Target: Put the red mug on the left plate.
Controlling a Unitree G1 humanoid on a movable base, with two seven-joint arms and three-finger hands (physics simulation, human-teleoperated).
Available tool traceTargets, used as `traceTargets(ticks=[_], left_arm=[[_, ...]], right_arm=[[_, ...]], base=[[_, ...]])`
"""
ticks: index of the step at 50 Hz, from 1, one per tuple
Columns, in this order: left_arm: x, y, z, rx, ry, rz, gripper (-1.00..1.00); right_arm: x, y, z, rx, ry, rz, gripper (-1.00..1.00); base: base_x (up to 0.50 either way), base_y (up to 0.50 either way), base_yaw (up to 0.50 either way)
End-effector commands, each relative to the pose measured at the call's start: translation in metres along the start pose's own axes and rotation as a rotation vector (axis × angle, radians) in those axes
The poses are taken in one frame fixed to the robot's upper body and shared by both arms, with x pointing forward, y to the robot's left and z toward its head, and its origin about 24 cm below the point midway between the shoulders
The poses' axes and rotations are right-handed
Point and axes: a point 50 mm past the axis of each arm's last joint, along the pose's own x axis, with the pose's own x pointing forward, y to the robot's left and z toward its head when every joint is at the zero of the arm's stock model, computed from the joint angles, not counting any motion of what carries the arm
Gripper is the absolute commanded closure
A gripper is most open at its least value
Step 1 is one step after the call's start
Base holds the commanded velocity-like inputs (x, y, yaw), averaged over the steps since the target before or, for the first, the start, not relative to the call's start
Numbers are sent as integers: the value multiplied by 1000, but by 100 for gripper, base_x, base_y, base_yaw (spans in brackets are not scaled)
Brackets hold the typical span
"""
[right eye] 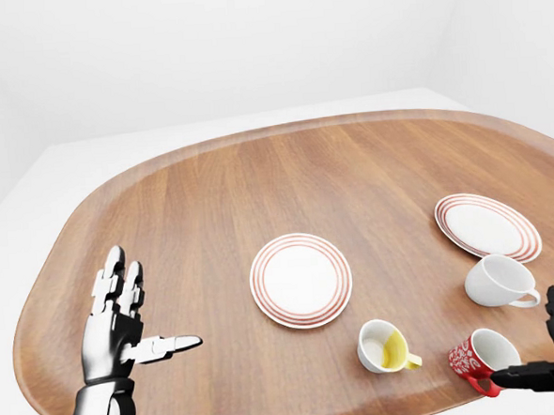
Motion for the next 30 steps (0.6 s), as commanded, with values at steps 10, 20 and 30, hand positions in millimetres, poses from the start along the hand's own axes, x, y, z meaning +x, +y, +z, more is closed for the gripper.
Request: traceTargets(ticks=[10, 20, 30], left_arm=[[0, 0, 1, 0, -5, -1, -100], [0, 1, 1, -3, -5, 1, -100], [0, 0, 1, 1, -4, 0, -100]], right_arm=[[11, 25, -11, 28, 46, 86, -100], [13, 41, 0, -42, 21, 227, -100], [20, 53, -2, -59, 47, 300, -100]], base=[[0, 0, 0], [0, 0, 0], [0, 0, 0]])
